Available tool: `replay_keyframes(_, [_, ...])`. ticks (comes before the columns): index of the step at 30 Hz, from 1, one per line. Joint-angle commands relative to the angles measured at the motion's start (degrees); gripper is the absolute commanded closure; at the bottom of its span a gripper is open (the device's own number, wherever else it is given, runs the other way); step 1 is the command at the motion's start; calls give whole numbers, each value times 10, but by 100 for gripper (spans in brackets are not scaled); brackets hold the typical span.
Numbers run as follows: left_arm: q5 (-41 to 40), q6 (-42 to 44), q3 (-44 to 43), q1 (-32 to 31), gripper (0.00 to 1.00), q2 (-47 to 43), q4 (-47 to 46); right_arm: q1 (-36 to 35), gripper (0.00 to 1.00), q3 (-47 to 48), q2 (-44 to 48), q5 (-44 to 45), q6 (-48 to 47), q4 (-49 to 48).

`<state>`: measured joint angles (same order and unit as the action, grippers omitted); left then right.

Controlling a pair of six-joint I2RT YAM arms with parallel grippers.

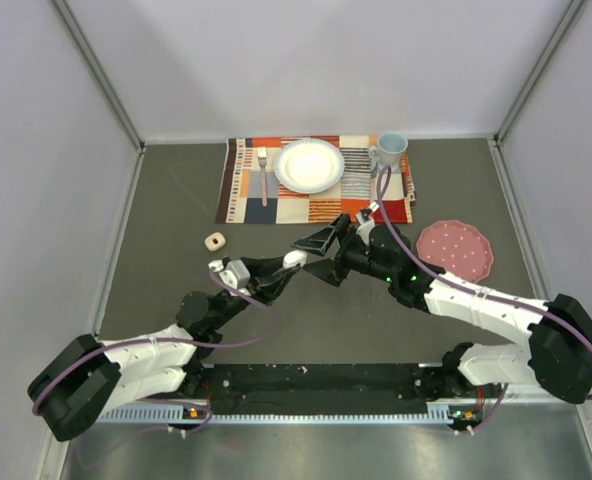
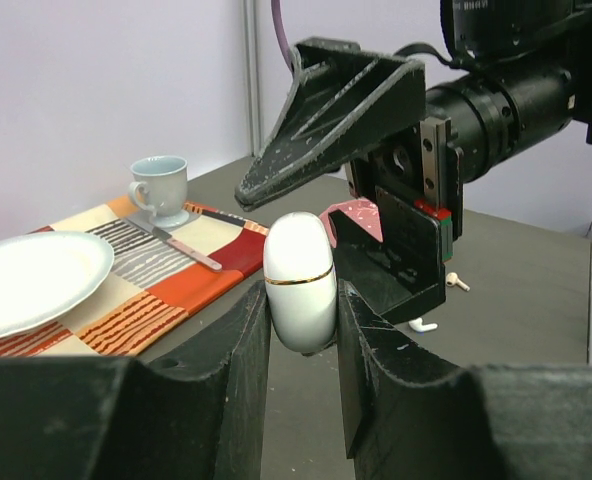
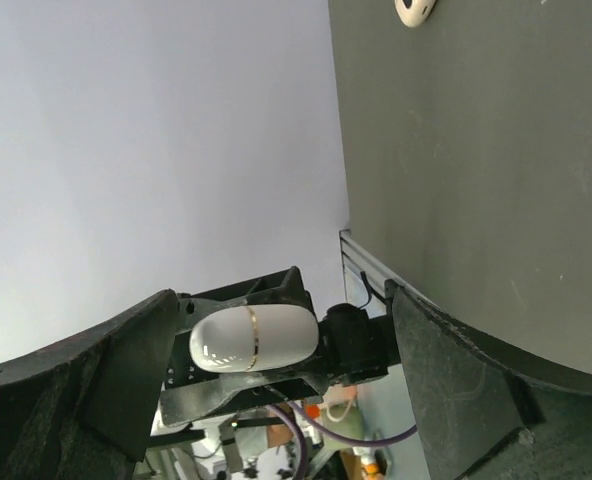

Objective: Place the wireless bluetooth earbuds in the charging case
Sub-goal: Pass from the left arm to the right

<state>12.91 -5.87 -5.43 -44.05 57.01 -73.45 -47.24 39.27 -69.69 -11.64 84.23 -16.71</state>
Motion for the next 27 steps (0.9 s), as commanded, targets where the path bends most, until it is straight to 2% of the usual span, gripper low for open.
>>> replay_keyframes(1, [-10, 10, 7, -3, 100, -11, -189, -10, 14, -15, -3, 4, 53, -78])
replay_keyframes(8, [-16, 12, 8, -4, 100, -6, -190, -17, 21, -26, 5, 10, 80, -110])
replay_keyframes(11, [-16, 14, 6, -3, 100, -2, -191, -16, 27, -43, 6, 11, 101, -149])
replay_keyframes(12, [-14, 13, 6, -4, 100, -1, -190, -17, 33, -45, 5, 12, 102, -154])
replay_keyframes(13, [-14, 13, 5, -3, 100, 0, -187, -17, 35, -45, 5, 10, 102, -156])
replay_keyframes(24, [-17, 4, -9, -3, 100, 16, -189, -17, 38, -41, 3, -6, 84, -168])
replay_keyframes(27, [-19, 4, -12, -4, 100, 20, -186, -17, 46, -45, 4, -8, 85, -184])
